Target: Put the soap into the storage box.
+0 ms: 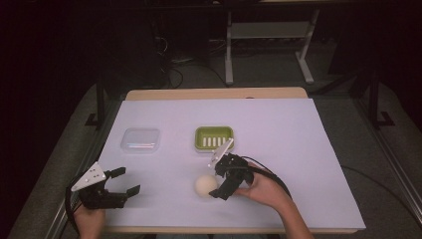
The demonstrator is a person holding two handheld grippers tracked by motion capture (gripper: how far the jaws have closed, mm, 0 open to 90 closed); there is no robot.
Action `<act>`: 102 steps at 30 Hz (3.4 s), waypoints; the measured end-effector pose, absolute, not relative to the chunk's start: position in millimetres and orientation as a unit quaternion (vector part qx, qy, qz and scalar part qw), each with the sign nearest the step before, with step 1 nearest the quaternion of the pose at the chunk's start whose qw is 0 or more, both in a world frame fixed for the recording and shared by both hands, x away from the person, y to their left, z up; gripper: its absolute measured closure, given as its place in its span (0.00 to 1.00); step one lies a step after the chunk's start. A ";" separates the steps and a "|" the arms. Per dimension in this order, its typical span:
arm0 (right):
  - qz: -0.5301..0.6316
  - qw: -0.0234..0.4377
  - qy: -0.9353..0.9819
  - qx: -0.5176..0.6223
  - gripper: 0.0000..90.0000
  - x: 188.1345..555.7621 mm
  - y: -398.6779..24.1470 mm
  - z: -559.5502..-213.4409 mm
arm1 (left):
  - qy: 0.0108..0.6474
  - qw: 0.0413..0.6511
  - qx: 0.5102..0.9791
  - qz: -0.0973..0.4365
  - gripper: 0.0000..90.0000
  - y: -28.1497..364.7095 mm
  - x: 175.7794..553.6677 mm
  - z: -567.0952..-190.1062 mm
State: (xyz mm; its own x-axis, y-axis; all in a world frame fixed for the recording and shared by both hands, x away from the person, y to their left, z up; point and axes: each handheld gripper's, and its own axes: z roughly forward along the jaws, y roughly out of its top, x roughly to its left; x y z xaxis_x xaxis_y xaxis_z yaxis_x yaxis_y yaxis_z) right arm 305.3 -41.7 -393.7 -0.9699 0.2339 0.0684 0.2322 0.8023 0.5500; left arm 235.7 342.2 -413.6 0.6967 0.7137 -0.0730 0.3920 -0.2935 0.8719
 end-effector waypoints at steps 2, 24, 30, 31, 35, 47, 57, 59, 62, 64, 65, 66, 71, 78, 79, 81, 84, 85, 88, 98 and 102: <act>0.288 -0.001 0.950 0.123 0.16 306.3 -39.8 -395.2 | 0.352 0.480 0.786 0.168 0.15 342.1 235.6 -413.7; 0.255 -0.012 0.959 0.124 0.16 313.6 -17.4 -409.9 | 0.352 0.481 0.785 0.168 0.15 341.9 235.6 -413.6; 0.253 -0.014 0.959 0.124 0.16 315.4 -13.1 -412.3 | 0.351 0.481 0.785 0.167 0.15 341.8 235.7 -413.6; 0.251 -0.014 0.960 0.125 0.16 315.3 -12.4 -412.7 | 0.351 0.482 0.785 0.167 0.15 341.6 235.7 -413.6; 0.246 -0.014 0.961 0.123 0.16 315.3 -9.3 -415.0 | 0.351 0.481 0.786 0.167 0.15 341.1 235.6 -413.6; 0.236 -0.010 0.964 0.124 0.16 315.1 -2.9 -420.6 | 0.351 0.481 0.786 0.167 0.15 341.3 235.7 -413.5; 0.228 -0.007 0.966 0.122 0.17 315.6 0.9 -426.3 | 0.351 0.482 0.785 0.166 0.15 341.3 235.7 -413.6; 0.225 -0.004 0.967 0.123 0.17 316.1 1.5 -427.6 | 0.351 0.482 0.785 0.166 0.15 341.2 235.8 -413.6; 0.224 -0.005 0.967 0.123 0.19 316.3 1.8 -428.4 | 0.350 0.482 0.786 0.166 0.15 341.1 235.9 -413.6; 0.222 -0.005 0.967 0.123 0.19 316.1 2.3 -429.2 | 0.350 0.482 0.786 0.166 0.15 341.1 236.0 -413.7; 0.221 -0.005 0.967 0.122 0.20 316.3 2.5 -429.6 | 0.350 0.482 0.786 0.166 0.15 341.0 236.0 -413.8; 0.221 -0.006 0.968 0.121 0.20 316.4 2.7 -429.9 | 0.350 0.481 0.786 0.166 0.15 341.0 236.1 -413.8; 0.222 -0.007 0.969 0.111 0.26 315.0 3.4 -428.9 | 0.349 0.482 0.786 0.167 0.15 341.1 236.0 -413.6; 0.215 -0.006 0.970 0.111 0.27 314.5 4.9 -427.3 | 0.350 0.482 0.786 0.167 0.15 341.2 236.0 -413.6; 0.212 -0.005 0.971 0.110 0.27 314.3 5.5 -426.9 | 0.350 0.483 0.785 0.167 0.15 341.2 235.8 -413.5; 0.209 -0.010 0.972 0.107 0.27 314.4 6.3 -426.4 | 0.351 0.483 0.784 0.168 0.15 341.5 235.7 -413.5; 0.208 -0.006 0.973 0.104 0.27 313.7 6.6 -425.7 | 0.351 0.483 0.784 0.168 0.15 342.1 235.8 -413.5; 0.209 -0.006 0.972 0.104 0.27 313.3 6.3 -425.0 | 0.351 0.484 0.784 0.168 0.15 342.1 235.7 -413.5; 0.216 -0.008 0.971 0.104 0.27 314.4 4.6 -420.9 | 0.351 0.483 0.784 0.167 0.15 342.1 235.9 -413.4; 0.235 -0.010 0.966 0.106 0.27 322.5 -1.0 -406.0 | 0.351 0.485 0.783 0.169 0.15 342.0 235.7 -413.4; 0.247 -0.010 0.963 0.109 0.27 326.8 -3.6 -402.1 | 0.351 0.485 0.783 0.169 0.15 341.9 235.6 -413.4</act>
